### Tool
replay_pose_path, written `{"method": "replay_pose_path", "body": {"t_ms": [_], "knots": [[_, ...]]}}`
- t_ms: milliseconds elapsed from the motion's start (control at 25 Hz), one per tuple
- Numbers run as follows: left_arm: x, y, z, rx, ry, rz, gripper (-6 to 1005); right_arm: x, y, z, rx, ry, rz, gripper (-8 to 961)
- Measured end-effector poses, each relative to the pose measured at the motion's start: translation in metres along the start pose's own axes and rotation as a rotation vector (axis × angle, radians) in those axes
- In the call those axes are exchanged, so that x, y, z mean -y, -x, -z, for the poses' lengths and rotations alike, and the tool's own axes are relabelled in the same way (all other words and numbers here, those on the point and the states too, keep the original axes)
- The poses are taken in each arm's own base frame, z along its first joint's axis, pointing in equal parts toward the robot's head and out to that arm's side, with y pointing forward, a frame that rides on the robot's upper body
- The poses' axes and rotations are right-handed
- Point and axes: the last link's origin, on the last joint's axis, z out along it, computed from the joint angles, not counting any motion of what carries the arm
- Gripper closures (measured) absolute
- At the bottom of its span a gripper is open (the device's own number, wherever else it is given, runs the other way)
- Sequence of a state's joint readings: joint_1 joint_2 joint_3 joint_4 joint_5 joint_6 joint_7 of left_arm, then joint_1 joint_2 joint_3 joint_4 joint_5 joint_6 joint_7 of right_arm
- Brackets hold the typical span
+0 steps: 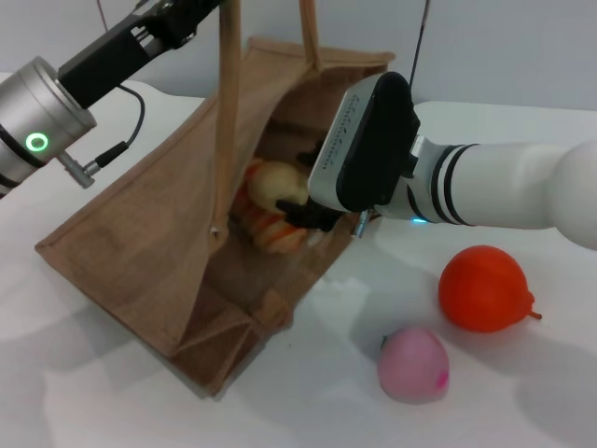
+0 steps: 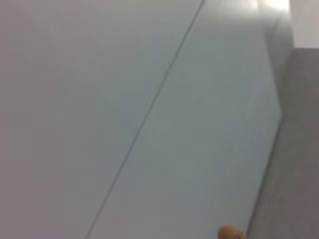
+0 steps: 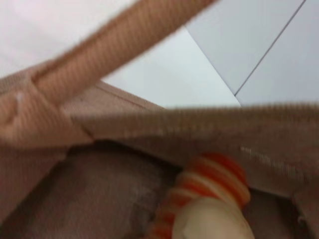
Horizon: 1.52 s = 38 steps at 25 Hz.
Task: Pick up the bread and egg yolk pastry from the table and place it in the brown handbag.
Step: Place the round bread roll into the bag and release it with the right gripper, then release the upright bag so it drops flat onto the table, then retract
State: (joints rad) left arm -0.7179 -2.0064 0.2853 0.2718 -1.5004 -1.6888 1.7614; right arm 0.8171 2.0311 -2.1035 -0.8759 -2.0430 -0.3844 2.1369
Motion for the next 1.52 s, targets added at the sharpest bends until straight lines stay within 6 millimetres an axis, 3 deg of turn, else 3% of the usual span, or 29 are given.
{"method": "replay_pose_path", "body": {"t_ms": [400, 560, 880, 1240, 1400, 1520], "knots": [[0.016, 0.002, 0.017, -0.019, -0.138, -0.011, 864, -0.002, 0.007, 0.015, 0.064, 0.01, -0.064, 76], [0.021, 0.004, 0.022, -0.02, -0.185, -0.021, 864, 0.011, -0.005, 0.03, 0.053, -0.001, -0.125, 78], [0.036, 0.017, 0.023, 0.069, -0.288, -0.092, 863, 0.051, -0.061, 0.074, 0.028, -0.129, -0.3, 82], [0.041, 0.062, 0.014, 0.27, -0.324, -0.35, 863, 0.072, -0.097, 0.101, 0.023, -0.245, -0.42, 85], [0.032, 0.076, 0.011, 0.262, -0.304, -0.434, 684, 0.08, -0.108, 0.113, 0.04, -0.297, -0.465, 86], [0.028, 0.076, 0.017, 0.196, -0.323, -0.454, 543, 0.086, -0.116, 0.125, 0.105, -0.347, -0.506, 87]]}}
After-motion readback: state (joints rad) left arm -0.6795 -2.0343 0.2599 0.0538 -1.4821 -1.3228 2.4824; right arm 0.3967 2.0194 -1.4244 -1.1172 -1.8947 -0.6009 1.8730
